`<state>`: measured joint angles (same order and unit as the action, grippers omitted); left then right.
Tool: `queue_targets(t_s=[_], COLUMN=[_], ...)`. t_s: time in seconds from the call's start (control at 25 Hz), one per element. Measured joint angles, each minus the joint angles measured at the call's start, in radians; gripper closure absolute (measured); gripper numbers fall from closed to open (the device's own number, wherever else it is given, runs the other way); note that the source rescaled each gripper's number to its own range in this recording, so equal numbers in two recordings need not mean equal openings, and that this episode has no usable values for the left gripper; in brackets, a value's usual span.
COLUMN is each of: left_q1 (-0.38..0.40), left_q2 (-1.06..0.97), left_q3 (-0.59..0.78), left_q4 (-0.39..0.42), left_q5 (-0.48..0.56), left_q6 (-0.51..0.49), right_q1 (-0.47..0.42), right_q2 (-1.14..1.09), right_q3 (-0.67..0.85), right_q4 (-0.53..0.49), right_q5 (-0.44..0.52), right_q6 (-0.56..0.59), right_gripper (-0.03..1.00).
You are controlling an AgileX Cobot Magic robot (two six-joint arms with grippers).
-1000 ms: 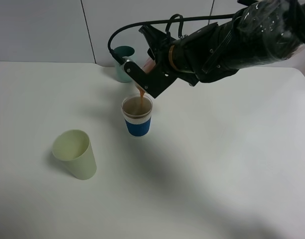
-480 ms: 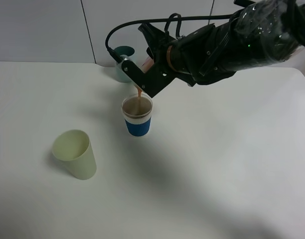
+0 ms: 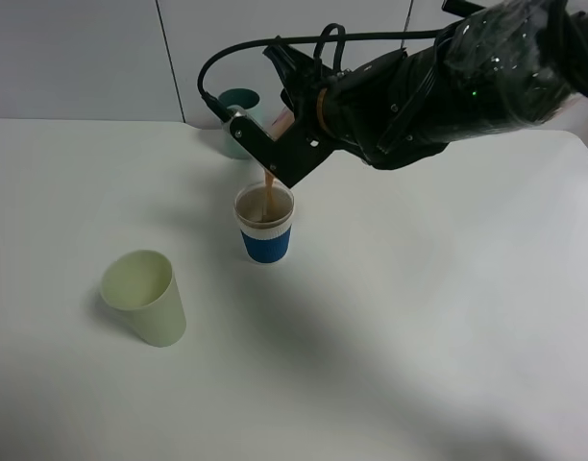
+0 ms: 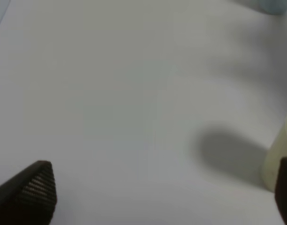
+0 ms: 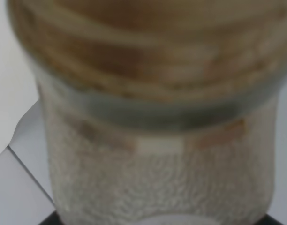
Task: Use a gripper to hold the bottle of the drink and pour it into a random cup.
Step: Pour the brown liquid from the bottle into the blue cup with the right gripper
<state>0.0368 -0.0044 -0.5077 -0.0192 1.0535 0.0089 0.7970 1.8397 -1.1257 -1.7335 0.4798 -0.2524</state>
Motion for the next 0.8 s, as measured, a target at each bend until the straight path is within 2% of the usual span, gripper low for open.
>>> queue_targets(t_s=[0.12, 0.56, 0.8], left_q1=[0.0, 0.0, 0.0], left_q2=[0.0, 0.0, 0.0], left_q3=[0.0, 0.0, 0.0], left_q4=[0.0, 0.0, 0.0], left_q5=[0.0, 0.0, 0.0], left_q6=[0.0, 0.0, 0.0], right_q1=[0.004, 0.008, 0.016], right_q2=[0.0, 0.0, 0.002], right_q3=[0.0, -0.003, -0.074], right_q4=[0.0, 0.001, 0.0], right_q5=[0.03, 0.045, 0.063], right_q6=[-0.003, -0.035, -0.037], right_gripper=[0.97, 0.97, 0.97])
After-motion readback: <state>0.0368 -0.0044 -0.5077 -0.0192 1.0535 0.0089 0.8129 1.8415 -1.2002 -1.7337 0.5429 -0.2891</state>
